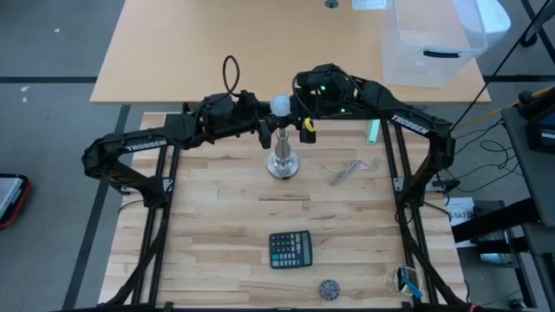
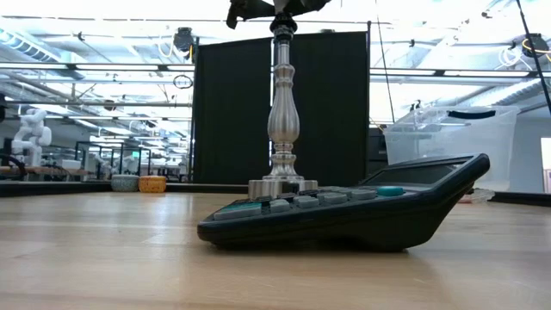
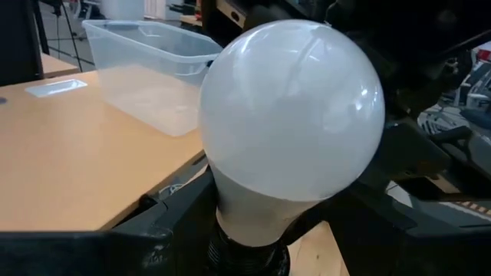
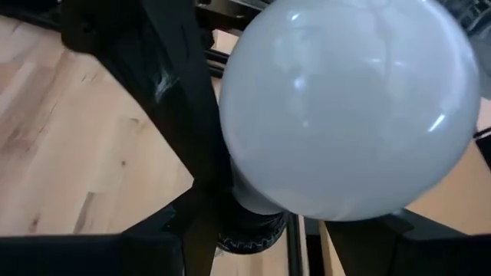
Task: Screw lightbulb
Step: Remove the light bulb from the lamp
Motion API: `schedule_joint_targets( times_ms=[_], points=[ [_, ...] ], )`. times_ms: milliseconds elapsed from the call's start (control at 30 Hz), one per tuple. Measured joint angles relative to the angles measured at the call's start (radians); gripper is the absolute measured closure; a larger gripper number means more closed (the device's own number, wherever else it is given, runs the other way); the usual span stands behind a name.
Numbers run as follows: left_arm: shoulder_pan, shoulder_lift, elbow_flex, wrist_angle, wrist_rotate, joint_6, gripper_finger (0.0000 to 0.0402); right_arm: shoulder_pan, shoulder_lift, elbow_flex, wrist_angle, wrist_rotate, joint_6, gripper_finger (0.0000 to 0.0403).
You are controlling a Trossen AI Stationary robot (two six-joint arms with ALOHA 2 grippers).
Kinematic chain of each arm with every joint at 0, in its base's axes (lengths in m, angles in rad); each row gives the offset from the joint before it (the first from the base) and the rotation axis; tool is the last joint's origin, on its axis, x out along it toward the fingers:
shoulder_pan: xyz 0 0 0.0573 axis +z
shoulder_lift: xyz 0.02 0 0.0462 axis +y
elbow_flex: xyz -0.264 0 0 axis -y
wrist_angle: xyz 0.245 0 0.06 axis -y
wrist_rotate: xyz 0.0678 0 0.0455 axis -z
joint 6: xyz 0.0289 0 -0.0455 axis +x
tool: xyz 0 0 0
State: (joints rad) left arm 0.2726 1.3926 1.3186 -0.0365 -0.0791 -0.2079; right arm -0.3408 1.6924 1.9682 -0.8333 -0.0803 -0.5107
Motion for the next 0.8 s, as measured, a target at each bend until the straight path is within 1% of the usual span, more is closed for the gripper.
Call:
schedule_joint_targets(
  times_ms=[100,233,333,500,633,800],
  points=[
    [0.001,0.000,0.000,0.001,-0.001,-0.001,0.0168,0.000,0.000,0.000,-0.001,0.001,0.080,0.0197],
    [0.001,0.000,0.000,0.009,-0.002,-0.002,0.0168,0.006,0.000,0.000,-0.005,0.002,0.250,0.0197],
    [0.002,0.000,0.000,0.010,-0.004,-0.004,0.0168,0.014,0.000,-0.001,0.000,0.005,0.349,0.0196],
    [0.012,-0.001,0.000,0.010,-0.002,-0.003,0.0168,0.021,0.000,-0.002,0.006,0.011,0.470,0.0196],
    [0.032,-0.006,0.000,0.008,0.056,-0.003,0.0168,0.021,0.000,-0.002,0.012,0.009,0.537,0.0196],
    [0.055,-0.009,0.000,0.008,0.121,-0.001,0.0168,0.021,0.000,-0.002,0.017,0.003,0.573,0.0198]
  ],
)
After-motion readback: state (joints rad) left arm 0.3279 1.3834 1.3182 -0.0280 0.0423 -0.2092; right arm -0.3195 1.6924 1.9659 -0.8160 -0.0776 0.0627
